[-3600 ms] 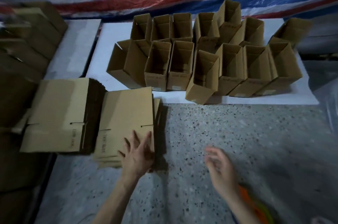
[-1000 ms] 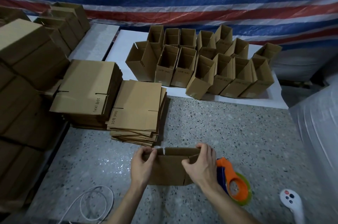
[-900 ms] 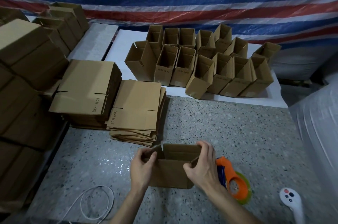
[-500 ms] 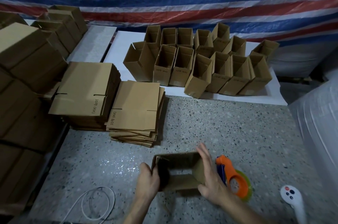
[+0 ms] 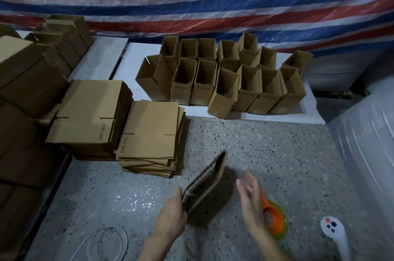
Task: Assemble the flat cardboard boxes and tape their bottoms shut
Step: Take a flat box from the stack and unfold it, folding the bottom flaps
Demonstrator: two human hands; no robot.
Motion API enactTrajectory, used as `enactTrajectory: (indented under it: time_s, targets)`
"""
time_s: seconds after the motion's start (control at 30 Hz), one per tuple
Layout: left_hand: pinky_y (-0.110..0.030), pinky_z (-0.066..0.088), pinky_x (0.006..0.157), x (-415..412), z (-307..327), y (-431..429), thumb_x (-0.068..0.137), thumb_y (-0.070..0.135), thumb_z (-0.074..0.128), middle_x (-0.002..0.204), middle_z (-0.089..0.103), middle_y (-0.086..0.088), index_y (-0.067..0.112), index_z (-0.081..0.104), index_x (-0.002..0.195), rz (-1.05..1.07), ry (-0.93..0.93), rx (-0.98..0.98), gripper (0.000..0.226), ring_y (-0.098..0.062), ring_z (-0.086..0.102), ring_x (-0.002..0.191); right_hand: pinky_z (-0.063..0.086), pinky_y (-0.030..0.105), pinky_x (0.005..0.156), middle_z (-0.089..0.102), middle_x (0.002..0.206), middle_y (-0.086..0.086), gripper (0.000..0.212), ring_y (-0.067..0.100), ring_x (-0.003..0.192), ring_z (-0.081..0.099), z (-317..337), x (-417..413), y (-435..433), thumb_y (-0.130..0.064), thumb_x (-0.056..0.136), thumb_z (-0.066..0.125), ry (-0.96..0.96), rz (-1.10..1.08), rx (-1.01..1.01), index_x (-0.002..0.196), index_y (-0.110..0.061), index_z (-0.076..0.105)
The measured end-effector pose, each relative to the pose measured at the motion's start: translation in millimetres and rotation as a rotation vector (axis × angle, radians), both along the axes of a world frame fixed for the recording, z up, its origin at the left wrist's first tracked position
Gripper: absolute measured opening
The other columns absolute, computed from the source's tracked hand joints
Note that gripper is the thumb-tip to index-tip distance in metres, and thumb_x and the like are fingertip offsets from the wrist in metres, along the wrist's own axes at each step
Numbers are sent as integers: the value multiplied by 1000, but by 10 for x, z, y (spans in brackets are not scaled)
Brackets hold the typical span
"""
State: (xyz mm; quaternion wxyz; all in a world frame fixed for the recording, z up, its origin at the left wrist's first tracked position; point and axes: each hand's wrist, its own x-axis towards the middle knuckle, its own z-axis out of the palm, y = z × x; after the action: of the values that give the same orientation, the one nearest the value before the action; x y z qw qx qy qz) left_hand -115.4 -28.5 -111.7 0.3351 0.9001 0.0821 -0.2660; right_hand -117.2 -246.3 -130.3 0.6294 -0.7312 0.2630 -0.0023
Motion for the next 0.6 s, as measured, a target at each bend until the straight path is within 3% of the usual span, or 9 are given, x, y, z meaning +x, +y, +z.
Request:
enactTrajectory:
  time_s: [0.07, 0.13, 0.23, 0.3, 0.4, 0.47, 0.53, 0.6]
  targets:
    - [-34, 40, 64, -27, -6, 37, 96, 10, 43, 100, 66, -9, 25, 32, 99, -156, -18, 75, 19, -32, 64, 90, 33, 31, 113, 32, 150, -10, 89, 10, 138, 32, 13, 121, -30, -46, 81, 73, 95, 182, -9, 154, -26, 27]
    - [-35, 37, 63, -49, -20, 58, 95, 11, 43, 97, 65, -11, 25, 29, 98, -222, -15, 76, 20, -35, 63, 89, 23, 34, 117, 27, 145, -17, 101, 5, 137, 23, 23, 183, -12, -49, 77, 80, 160, 315, -69, 155, -32, 19]
    - [-26, 42, 56, -41, -79, 101, 100, 14, 45, 86, 62, 0, 25, 32, 93, -37, -15, -17, 18, -19, 63, 76, 31, 27, 111, 37, 150, -12, 80, 10, 138, 34, 10, 193, -27, -17, 87, 77, 142, 376, -173, 147, -39, 30]
    - [-19, 39, 49, -28, -110, 110, 104, 19, 45, 80, 59, 4, 25, 31, 86, 194, -35, -91, 24, -8, 57, 68, 37, 25, 107, 42, 153, -5, 88, 11, 129, 46, 4, 134, -3, 1, 85, 69, 172, 490, -264, 147, -46, 28]
    - [-36, 42, 64, -13, -181, 107, 103, 15, 47, 82, 60, -7, 17, 33, 85, 459, -50, -168, 23, -22, 57, 73, 40, 33, 114, 39, 151, -12, 98, 12, 133, 46, -9, -63, 98, 7, 85, 61, 187, 602, -337, 154, -47, 17]
    - [-38, 42, 70, -5, -201, 114, 102, 14, 49, 83, 59, -9, 15, 35, 85, 541, -22, -196, 23, -22, 56, 75, 32, 26, 116, 32, 147, -25, 88, -5, 129, 45, -44, -183, 118, 3, 91, 56, 163, 572, -283, 148, -55, 21]
    - [-37, 40, 69, -32, -219, 113, 103, 17, 49, 83, 60, -5, 19, 35, 86, 502, 1, -190, 22, -17, 56, 75, 24, 23, 116, 27, 150, -30, 65, -19, 128, 36, -82, -252, 134, -15, 103, 52, 161, 478, -139, 144, -58, 26]
    - [-37, 42, 73, -62, -228, 105, 105, 25, 45, 90, 63, -5, 21, 38, 92, 448, 25, -181, 16, -23, 59, 82, 14, 20, 115, 22, 151, -37, 48, -13, 140, 20, -115, -277, 163, -39, 103, 43, 151, 412, 39, 144, -58, 26]
